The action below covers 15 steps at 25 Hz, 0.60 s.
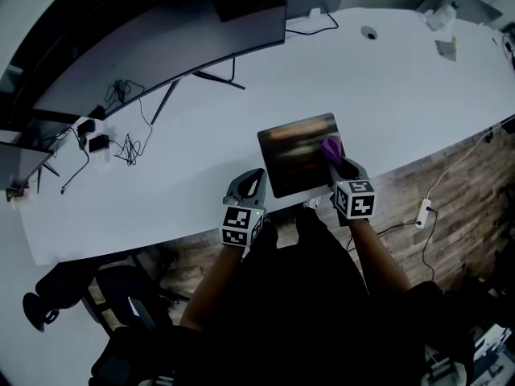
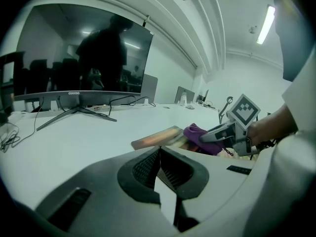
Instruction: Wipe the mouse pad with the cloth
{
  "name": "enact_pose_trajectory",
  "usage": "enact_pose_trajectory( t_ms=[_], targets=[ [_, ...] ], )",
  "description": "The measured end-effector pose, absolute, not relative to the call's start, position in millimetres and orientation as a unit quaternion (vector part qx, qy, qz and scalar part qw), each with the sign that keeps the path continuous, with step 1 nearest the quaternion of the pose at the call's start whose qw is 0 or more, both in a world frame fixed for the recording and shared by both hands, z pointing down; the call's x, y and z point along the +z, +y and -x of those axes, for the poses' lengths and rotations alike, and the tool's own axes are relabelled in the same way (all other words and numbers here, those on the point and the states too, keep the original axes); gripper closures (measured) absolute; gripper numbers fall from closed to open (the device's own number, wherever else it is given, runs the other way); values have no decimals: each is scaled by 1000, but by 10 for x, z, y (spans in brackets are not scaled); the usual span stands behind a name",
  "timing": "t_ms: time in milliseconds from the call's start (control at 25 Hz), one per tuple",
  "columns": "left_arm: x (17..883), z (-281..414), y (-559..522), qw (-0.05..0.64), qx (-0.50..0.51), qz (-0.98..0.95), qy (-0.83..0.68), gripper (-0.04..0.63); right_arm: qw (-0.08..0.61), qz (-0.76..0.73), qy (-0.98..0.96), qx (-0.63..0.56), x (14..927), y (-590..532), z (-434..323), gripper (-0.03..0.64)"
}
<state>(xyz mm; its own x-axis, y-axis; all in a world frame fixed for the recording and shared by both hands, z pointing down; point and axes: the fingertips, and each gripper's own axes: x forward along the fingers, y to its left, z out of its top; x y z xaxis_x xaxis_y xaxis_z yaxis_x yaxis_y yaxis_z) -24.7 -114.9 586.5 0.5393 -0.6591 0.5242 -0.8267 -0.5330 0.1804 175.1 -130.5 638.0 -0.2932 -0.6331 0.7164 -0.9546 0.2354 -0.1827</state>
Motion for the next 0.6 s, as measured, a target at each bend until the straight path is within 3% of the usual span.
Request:
enact_pose_trajectory(
  t_ms=[600],
  targets=[
    [5684, 261, -1312, 192, 191, -857, -438, 575, 259, -543, -742, 296, 6177, -1462, -1958, 500]
  ],
)
